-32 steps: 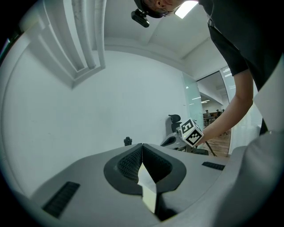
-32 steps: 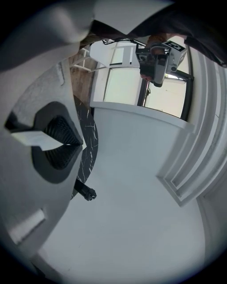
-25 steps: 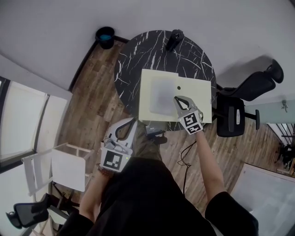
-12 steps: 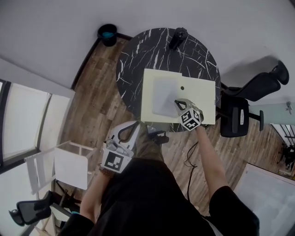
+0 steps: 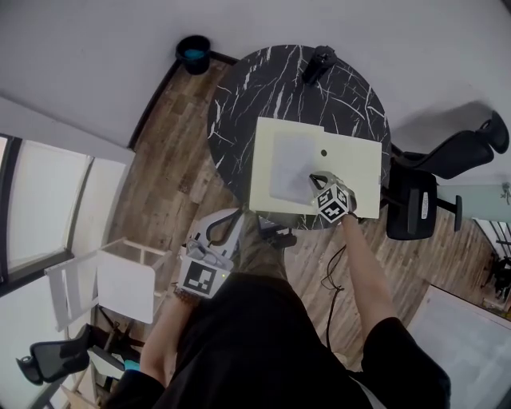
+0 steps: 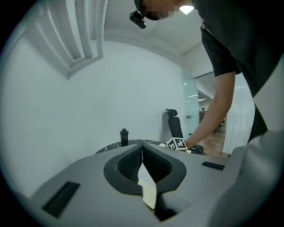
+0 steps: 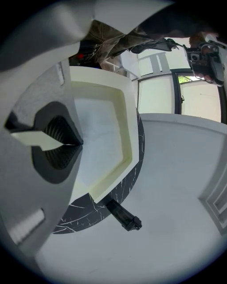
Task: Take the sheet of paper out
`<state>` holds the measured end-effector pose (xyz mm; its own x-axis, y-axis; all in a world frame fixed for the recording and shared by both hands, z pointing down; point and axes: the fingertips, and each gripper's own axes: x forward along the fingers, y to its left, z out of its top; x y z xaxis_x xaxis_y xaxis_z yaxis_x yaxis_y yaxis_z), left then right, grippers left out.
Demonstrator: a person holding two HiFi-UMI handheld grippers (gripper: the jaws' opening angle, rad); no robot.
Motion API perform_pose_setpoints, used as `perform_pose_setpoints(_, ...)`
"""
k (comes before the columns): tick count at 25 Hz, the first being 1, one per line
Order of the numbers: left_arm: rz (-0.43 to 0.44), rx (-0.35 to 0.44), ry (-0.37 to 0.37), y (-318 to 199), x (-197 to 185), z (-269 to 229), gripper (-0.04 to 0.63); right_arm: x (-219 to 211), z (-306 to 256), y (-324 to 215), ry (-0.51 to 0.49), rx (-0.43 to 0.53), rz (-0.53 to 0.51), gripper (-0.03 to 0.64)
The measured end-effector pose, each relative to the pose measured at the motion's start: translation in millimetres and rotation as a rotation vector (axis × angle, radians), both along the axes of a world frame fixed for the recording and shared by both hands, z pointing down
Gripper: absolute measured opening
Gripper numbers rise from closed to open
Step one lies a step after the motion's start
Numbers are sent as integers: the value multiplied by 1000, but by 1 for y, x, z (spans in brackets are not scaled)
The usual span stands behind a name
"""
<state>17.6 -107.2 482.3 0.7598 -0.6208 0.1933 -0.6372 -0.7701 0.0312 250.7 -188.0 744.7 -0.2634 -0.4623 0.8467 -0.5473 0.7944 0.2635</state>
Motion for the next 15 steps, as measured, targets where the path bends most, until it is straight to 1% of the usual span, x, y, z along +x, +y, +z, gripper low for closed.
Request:
perform_pose_setpoints(4,-5,-24,-13,-2,-3,6,2,3,10,-1,0,-34,7,2)
perform_pose_setpoints(6,-7,-30,-16,-3,-3,9,2,3,14,-1,-7,-56,7,73)
perform_pose_setpoints(15,-17,-32,-16,-10,-4,14,2,-2,32,-4,-5,-102,-9,74)
